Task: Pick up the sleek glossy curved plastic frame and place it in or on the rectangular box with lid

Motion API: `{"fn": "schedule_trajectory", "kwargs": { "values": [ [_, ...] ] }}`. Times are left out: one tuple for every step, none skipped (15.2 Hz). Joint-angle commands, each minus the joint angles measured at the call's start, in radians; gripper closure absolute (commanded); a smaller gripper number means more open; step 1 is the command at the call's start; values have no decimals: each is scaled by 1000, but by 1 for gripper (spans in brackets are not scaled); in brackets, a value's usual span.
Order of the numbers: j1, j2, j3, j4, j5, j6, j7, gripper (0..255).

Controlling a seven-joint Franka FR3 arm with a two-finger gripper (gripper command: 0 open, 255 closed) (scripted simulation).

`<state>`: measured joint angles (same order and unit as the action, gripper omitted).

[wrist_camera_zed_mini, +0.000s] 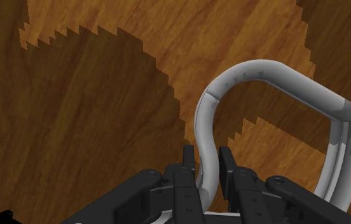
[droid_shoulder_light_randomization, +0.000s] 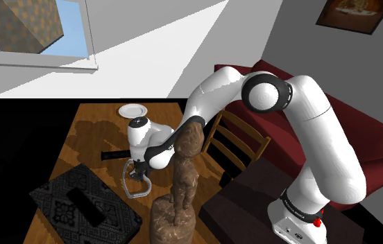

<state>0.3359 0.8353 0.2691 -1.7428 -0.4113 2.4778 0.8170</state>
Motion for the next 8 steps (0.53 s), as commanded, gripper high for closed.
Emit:
{"fn": "schedule_trajectory", "kwargs": {
  "values": [
    [-3, -11, 4, -5, 3, -6, -2, 255],
    [-5, -23, 7, -10, 6, -13, -4, 255],
    [-8, -34, 11, -15, 9, -20, -6, 255],
    [-11, -45, 14, -19, 12, -27, -8, 255],
    [-13, -56, 18, -23, 16, -34, -11, 255],
    [-16, -67, 22, -27, 19, -41, -13, 255],
    [-19, -78, 25, -31, 23, -48, -15, 255],
    [-21, -89, 29, -35, 26, -55, -17, 255]
  ]
}}
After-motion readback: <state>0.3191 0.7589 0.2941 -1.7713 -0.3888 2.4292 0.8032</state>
